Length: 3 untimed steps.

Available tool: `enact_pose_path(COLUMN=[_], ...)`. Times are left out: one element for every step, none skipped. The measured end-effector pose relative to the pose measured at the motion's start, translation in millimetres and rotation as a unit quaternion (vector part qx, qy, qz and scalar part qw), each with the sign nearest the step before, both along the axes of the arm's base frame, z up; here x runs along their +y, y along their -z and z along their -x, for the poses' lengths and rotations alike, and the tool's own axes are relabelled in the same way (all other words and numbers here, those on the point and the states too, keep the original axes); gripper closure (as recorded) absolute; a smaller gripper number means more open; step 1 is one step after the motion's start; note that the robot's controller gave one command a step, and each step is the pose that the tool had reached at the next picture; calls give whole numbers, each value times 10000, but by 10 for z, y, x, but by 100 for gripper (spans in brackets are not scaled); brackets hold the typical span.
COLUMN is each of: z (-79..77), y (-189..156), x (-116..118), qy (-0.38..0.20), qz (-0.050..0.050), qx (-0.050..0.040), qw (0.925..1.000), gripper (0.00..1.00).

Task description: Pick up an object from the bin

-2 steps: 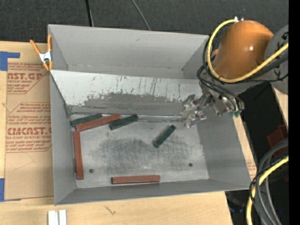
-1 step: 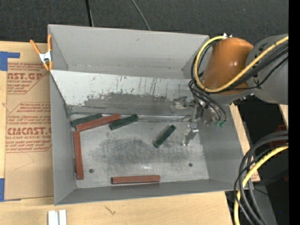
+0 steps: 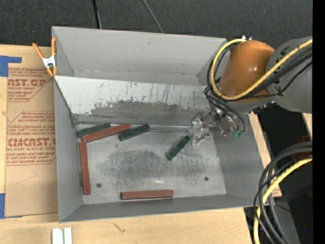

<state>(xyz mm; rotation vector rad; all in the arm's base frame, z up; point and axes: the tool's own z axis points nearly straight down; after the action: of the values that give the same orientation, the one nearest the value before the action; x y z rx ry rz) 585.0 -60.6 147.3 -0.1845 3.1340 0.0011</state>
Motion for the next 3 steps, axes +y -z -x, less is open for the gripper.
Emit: enact_pose_path(z=[0,0,-66], y=[0,0,739], x=[0,0,98], qy=[0,0,-452], qz=[0,0,10], qx=[0,0,26], qw=[10000,10000,9990], gripper=[0,0,100])
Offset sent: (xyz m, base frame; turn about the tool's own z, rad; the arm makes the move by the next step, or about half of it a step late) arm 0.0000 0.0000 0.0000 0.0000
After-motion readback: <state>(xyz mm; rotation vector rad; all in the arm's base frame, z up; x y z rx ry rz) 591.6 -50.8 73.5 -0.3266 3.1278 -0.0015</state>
